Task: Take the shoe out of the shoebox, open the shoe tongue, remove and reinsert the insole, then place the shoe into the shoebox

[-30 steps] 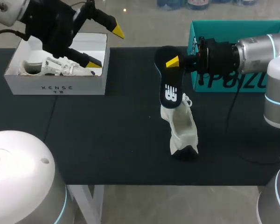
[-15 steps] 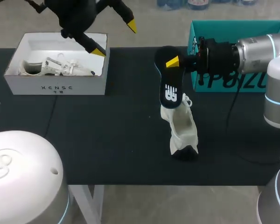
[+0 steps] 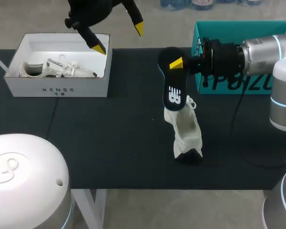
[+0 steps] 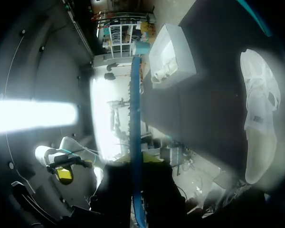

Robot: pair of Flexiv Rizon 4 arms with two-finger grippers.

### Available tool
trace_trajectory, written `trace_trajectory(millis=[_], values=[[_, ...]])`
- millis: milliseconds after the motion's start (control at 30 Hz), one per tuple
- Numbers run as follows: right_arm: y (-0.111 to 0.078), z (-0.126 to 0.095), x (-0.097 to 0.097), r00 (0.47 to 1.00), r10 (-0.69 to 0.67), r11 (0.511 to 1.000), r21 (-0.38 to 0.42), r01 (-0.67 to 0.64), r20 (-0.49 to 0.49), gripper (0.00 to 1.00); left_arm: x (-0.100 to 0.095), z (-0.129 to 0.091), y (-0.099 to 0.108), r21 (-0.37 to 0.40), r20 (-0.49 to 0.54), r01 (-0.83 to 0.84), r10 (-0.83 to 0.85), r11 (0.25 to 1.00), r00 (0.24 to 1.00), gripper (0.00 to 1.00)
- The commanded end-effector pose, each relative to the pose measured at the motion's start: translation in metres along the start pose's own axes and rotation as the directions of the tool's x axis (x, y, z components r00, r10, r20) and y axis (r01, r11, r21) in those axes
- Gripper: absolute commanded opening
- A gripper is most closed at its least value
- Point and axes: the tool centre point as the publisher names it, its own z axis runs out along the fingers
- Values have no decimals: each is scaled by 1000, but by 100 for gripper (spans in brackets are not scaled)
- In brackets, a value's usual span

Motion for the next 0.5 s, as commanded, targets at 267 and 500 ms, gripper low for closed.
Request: trace_trajectory(millis=[267, 500], values=[[1, 1, 0, 1000, 1, 1000, 1, -1, 0, 0, -6, 0, 5, -4, -91, -6, 6, 1000, 996, 100], [1, 1, 0, 1000, 1, 1000, 1, -1, 0, 0, -28, 8, 32, -50, -193, -115, 103, 992, 976, 100]])
